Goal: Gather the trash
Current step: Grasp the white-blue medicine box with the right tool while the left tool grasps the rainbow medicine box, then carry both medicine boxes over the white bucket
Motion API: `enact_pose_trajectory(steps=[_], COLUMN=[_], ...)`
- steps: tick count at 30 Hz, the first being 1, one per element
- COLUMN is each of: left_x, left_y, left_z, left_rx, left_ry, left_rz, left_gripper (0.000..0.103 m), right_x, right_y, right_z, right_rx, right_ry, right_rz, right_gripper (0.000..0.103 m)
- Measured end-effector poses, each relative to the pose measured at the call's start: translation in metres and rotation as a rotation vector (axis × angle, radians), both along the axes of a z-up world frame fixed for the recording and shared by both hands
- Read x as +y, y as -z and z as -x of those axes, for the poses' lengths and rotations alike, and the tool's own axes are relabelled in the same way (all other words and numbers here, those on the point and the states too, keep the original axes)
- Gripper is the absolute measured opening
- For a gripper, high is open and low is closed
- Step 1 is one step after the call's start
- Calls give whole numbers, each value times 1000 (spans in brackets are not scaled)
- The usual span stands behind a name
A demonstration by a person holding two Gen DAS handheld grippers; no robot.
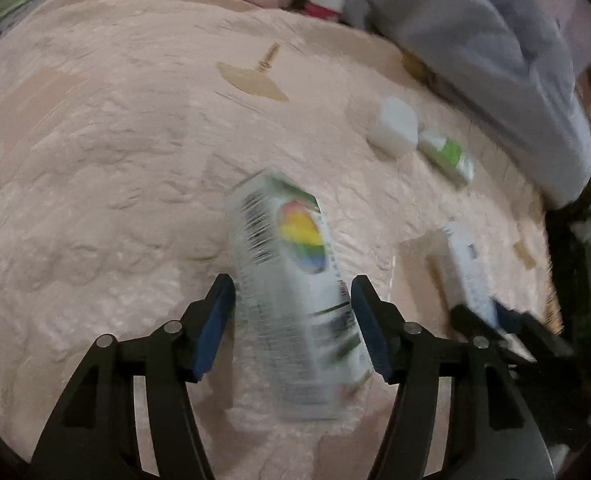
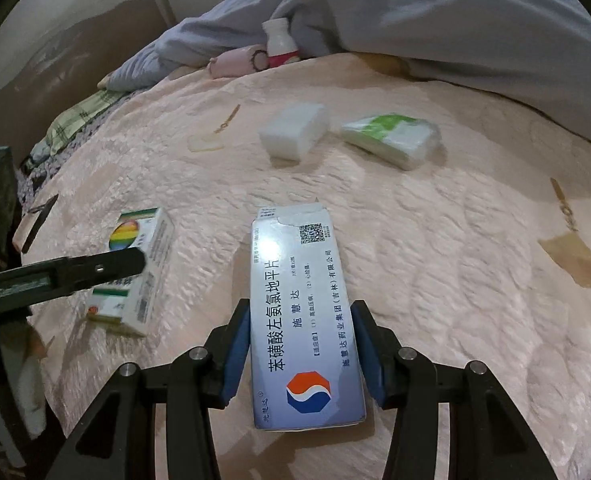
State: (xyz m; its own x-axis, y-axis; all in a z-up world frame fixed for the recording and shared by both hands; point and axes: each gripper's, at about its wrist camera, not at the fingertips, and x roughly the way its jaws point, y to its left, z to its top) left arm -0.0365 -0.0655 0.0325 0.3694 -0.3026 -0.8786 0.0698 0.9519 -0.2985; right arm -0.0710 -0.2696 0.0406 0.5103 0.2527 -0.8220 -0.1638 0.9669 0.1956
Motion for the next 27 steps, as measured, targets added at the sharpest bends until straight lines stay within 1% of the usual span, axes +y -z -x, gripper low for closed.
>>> enact_pose_trajectory(steps=[2, 3, 4, 5, 6, 8, 10, 15, 19, 27], left_x=[-9, -13, -15, -16, -17, -20, -28, -62, -97, -163], left_y=[1, 0, -1, -1, -2, -8, -15, -33, -46, -56], left_z=[2, 3, 5, 6, 7, 11, 18, 37, 55, 83], left_rx=[-18, -29, -33, -35, -31, -27, -52, -89, -113, -136], left_ry=[34, 52, 69, 78, 83, 100, 124, 200, 272, 395], left_rz=[-69, -78, -71, -63, -58, -28, -18, 10, 24, 39], left_gripper=[59, 59, 53, 44, 26, 26, 26, 26, 26, 26], right_x=[-6, -8, -10, -12, -14, -20, -28, -53, -76, -129], right_y=[-2, -3, -4, -5, -6, -10, -13, -25, -35, -47], right_z=[5, 7, 10, 15, 18, 26, 35, 57, 77, 118], right_rx=[-3, -6, -9, -17, -22, -32, -44, -69, -83, -100], right_ry=[14, 19, 21, 24, 27, 38, 54, 99, 145, 255], right_rz=[-3, -1, 3, 10, 14, 9, -2, -19, -19, -11], right_gripper=[47, 47, 47, 47, 47, 47, 47, 47, 47, 47])
